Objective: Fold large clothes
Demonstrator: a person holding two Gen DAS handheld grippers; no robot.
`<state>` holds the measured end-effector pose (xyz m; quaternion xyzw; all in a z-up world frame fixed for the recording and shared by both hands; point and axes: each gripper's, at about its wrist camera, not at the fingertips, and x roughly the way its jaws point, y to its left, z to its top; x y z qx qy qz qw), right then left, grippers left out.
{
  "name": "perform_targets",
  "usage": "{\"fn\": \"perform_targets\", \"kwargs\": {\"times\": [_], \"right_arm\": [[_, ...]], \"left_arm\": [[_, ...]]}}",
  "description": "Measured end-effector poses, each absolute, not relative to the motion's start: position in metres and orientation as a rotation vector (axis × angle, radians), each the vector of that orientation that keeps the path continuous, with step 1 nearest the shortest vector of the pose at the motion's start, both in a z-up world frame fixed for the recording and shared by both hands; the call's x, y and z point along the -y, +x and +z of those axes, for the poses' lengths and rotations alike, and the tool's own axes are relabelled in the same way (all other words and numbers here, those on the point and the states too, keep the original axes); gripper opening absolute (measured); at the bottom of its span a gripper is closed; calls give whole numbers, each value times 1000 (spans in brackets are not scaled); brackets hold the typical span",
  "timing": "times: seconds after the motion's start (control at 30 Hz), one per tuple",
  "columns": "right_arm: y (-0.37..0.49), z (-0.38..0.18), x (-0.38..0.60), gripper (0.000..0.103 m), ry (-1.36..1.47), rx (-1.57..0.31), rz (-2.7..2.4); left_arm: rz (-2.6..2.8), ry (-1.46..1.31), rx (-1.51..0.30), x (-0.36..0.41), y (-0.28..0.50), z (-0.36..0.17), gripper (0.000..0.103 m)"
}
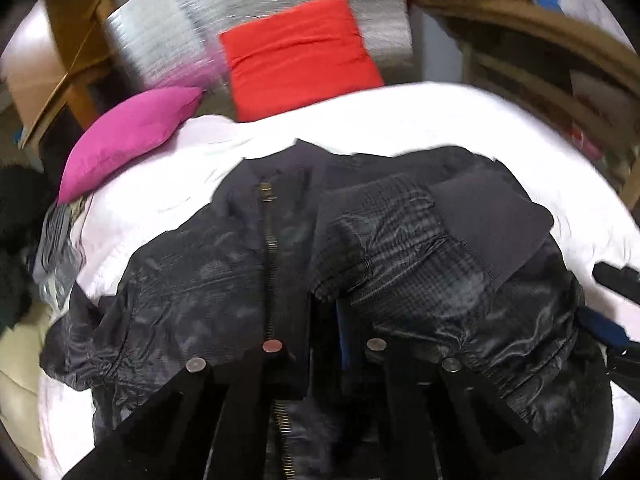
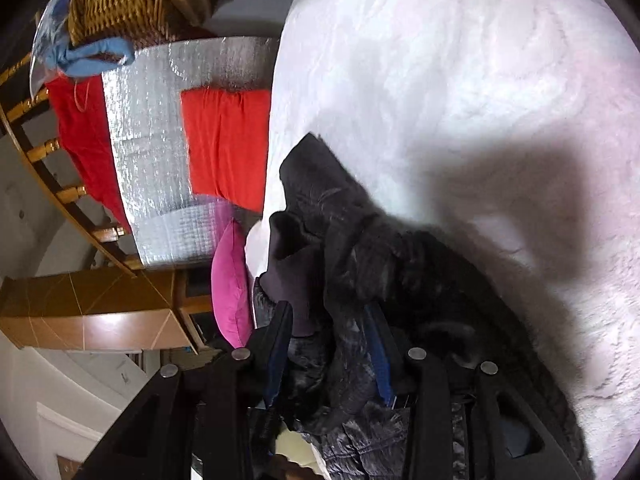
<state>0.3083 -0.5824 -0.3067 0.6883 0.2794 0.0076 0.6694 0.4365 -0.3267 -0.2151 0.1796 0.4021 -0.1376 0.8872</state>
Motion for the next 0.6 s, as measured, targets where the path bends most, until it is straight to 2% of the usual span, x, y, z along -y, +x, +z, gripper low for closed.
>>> {"fn": "perform_targets", "kwargs": {"times": [0.13, 0.3, 0.47, 0.53, 0.6], "right_arm": [[312, -312, 572, 41, 1532, -680, 28], [316, -315, 564, 41, 1510, -709, 22], [315, -317, 564, 41, 1489, -717, 14], [317, -316, 562, 41, 1486, -719, 13], [318, -317, 561, 41, 1484, -721, 11]], "left_arm": [[-232, 292, -871, 275, 452, -212, 8], [-191, 149, -998, 198, 458, -227, 11], [-146, -74, -1107, 118, 447, -241, 55], [-144, -197, -1114, 97, 449, -238, 66], [-163, -351, -1123, 85, 460, -233, 68]]}}
